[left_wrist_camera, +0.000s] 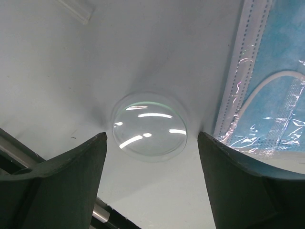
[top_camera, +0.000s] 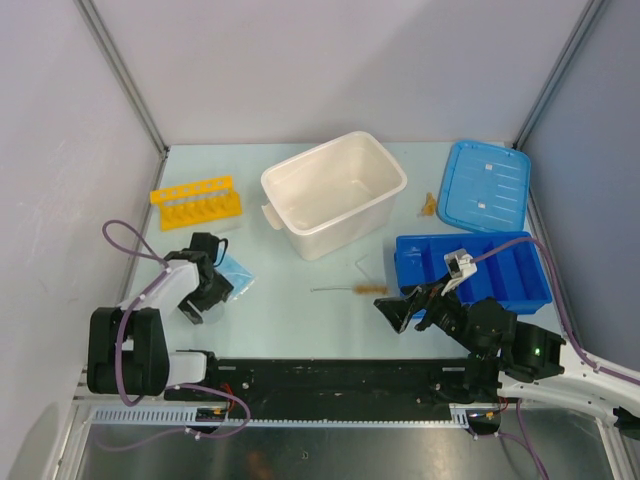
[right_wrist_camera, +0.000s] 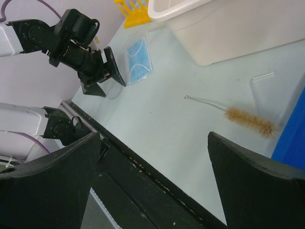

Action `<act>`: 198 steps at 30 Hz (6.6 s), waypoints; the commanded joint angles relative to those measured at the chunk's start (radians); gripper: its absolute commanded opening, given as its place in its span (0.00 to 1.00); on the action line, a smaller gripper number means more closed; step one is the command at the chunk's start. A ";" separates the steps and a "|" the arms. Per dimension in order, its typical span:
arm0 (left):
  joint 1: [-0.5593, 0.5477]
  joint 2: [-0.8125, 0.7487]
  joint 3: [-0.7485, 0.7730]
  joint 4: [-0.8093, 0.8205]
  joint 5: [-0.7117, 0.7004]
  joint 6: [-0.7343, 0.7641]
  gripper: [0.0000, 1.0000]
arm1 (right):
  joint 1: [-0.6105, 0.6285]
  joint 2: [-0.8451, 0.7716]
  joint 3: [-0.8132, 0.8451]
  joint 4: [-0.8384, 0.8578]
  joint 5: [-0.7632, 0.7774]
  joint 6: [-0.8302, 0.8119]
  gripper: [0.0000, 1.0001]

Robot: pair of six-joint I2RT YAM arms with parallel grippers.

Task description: Organize the chemistry lab equipment

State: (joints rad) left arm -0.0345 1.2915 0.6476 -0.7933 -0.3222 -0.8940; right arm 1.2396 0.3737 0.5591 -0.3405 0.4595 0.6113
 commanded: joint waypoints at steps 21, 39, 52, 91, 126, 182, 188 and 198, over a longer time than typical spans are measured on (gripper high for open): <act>0.010 -0.071 -0.085 0.033 0.116 -0.085 0.63 | -0.006 -0.006 0.004 -0.006 0.037 0.020 0.99; 0.108 -0.105 0.001 0.020 0.004 0.025 0.81 | -0.005 -0.030 0.003 -0.046 0.050 0.036 0.99; 0.111 -0.058 -0.050 0.073 0.048 0.004 0.79 | -0.005 -0.044 0.004 -0.058 0.059 0.038 0.99; -0.382 -0.068 -0.042 0.138 0.216 -0.200 0.52 | -0.005 -0.019 0.004 -0.058 0.083 0.045 0.99; -0.832 -0.024 0.319 0.160 0.343 -0.439 0.50 | -0.137 0.583 -0.165 0.747 -0.229 0.235 0.59; -0.879 -0.298 0.378 0.186 -0.389 0.702 0.99 | -0.808 0.358 0.000 0.037 -0.275 0.013 0.00; -0.880 -0.305 0.346 0.187 -0.425 0.732 0.99 | -0.870 0.428 -0.007 0.106 -0.364 -0.049 0.07; -0.879 -0.375 0.331 0.189 -0.509 0.721 0.99 | -0.887 0.497 -0.066 0.207 -0.387 -0.052 0.08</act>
State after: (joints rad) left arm -0.9123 0.9592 0.9813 -0.6308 -0.7506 -0.1902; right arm 0.3576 0.8570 0.5117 -0.2123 0.0937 0.5724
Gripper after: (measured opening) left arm 0.994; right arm 0.084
